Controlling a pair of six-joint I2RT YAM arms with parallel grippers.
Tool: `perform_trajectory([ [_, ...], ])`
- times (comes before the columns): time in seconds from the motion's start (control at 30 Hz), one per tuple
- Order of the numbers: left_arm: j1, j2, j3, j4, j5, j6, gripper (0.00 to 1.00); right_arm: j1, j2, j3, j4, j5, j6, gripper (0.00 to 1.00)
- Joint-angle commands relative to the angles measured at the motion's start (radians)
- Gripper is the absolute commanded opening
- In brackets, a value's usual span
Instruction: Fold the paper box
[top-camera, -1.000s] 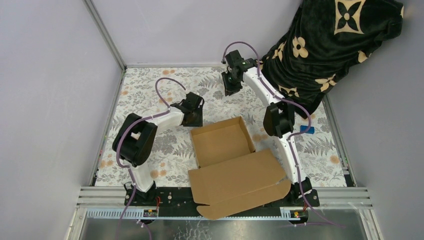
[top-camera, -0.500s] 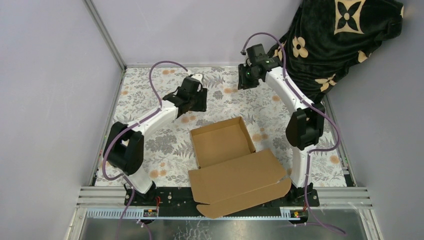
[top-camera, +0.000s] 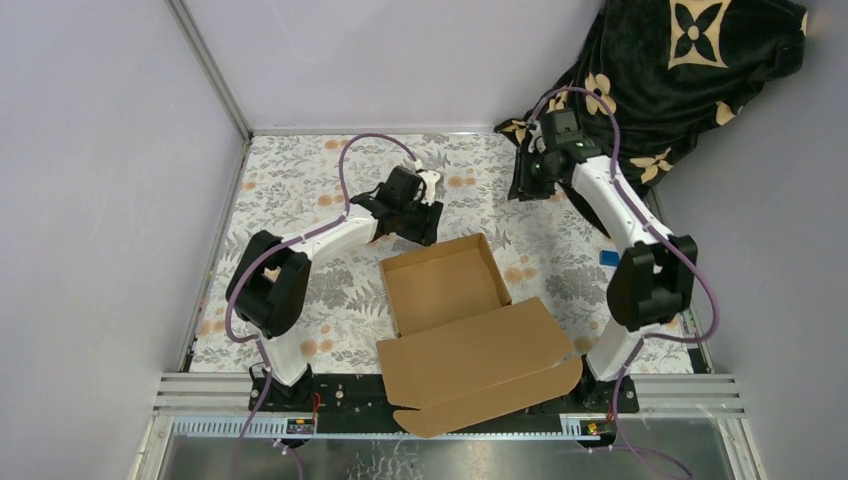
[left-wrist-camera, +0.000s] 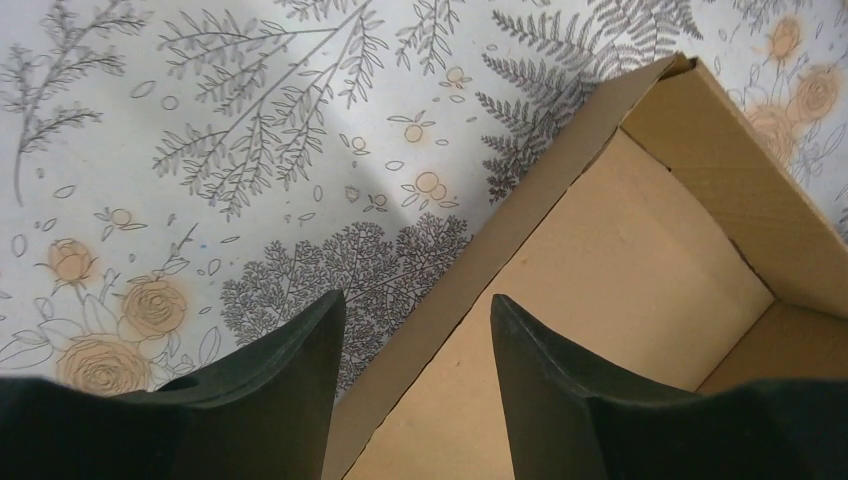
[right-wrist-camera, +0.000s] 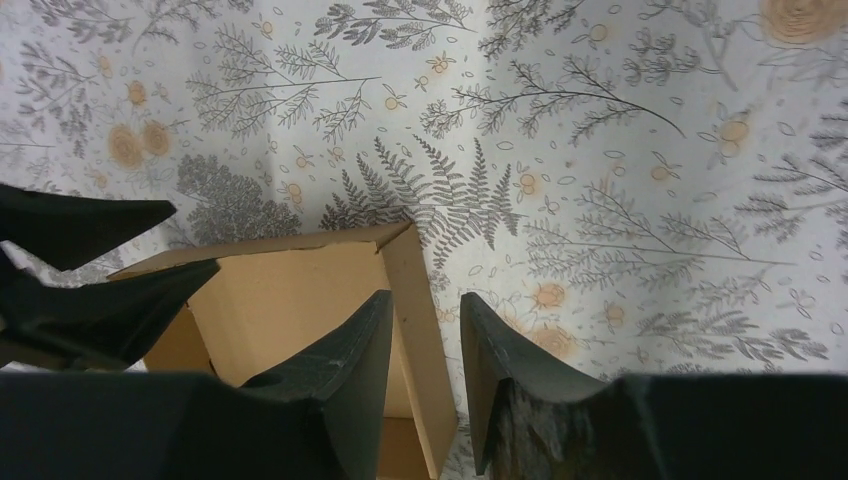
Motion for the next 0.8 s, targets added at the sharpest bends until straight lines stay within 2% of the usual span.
perform_trajectory([
  [0.0, -0.015, 0.019, 0.037, 0.002, 0.04, 0.056, 0.62, -0.025, -0.13, -0.051, 0.044, -0.044, 0.006, 0.39],
  [0.77, -0.048, 0.097, 0.045, -0.022, 0.046, 0.062, 0.62, -0.048, -0.189, -0.16, 0.095, -0.089, 0.01, 0.4],
])
